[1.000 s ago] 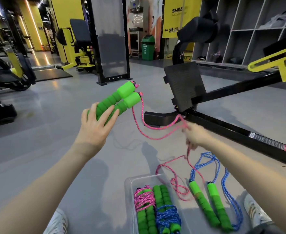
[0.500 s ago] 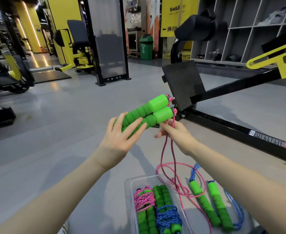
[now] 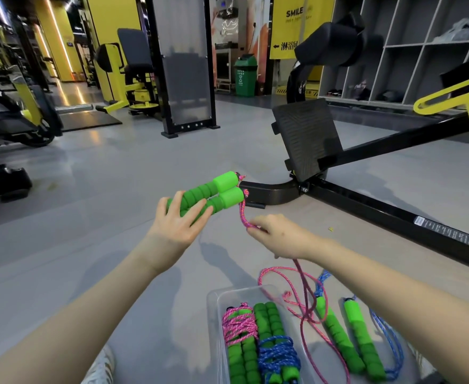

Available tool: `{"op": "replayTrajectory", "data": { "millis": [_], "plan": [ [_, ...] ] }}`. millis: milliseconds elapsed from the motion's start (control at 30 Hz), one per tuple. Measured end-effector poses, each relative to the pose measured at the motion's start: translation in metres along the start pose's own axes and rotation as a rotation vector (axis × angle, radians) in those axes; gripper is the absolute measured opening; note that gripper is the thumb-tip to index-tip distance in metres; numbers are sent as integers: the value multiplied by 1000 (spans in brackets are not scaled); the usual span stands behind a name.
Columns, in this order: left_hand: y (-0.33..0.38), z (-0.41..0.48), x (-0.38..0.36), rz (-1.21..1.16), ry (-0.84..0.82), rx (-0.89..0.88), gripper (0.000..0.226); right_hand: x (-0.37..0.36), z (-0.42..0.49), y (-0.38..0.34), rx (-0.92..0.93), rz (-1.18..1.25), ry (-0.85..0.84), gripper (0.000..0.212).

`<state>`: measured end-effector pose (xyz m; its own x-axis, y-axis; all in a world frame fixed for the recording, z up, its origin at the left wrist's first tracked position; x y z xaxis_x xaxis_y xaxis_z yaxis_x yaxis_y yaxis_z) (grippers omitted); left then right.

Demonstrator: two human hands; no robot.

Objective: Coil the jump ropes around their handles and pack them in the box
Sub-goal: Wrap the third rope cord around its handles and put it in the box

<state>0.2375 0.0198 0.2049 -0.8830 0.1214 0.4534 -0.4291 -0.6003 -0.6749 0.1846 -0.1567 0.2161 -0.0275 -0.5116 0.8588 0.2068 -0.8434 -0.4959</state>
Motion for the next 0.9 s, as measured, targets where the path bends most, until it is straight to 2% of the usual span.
{"op": "replayTrajectory", "data": {
  "millis": [67, 167, 267, 400, 567, 700, 800, 900],
  "plan": [
    [3, -6, 0, 18, -4, -98, 50, 17, 3, -7, 70, -35, 1, 33],
    [16, -10, 10, 0, 18, -221, 44, 41, 5, -5, 141, -42, 105, 23],
    [32, -8, 24, -43, 50, -320, 50, 55, 4, 5, 147, 108, 166, 26],
    [53, -2, 47, -142, 132, -368, 42, 66, 2, 9, 134, 356, 124, 30],
    [58, 16, 75, -220, 237, -276, 37, 74, -6, 30, -45, 749, 95, 29],
    [43, 24, 67, -233, 247, -122, 40, 56, -15, 29, -138, 1386, 63, 29],
    [33, 29, 62, -241, 269, 0, 40, 34, -10, 36, -115, 1431, 178, 36],
    [29, 29, 52, -221, 270, 44, 41, 17, -5, 40, -216, 1357, 230, 34]
  ]
}}
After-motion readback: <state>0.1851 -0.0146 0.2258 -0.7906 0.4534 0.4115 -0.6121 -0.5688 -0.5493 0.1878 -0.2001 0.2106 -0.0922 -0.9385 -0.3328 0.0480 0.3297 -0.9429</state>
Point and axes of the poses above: each hand's wrist, its own z-axis towards the middle knuckle, its own x-axis out of the back of the hand, y = z × x, the point moved 5 cm from there along z, towards the middle knuckle, and after that the axes turned 8 degrees about z, right-handed, at the moved point
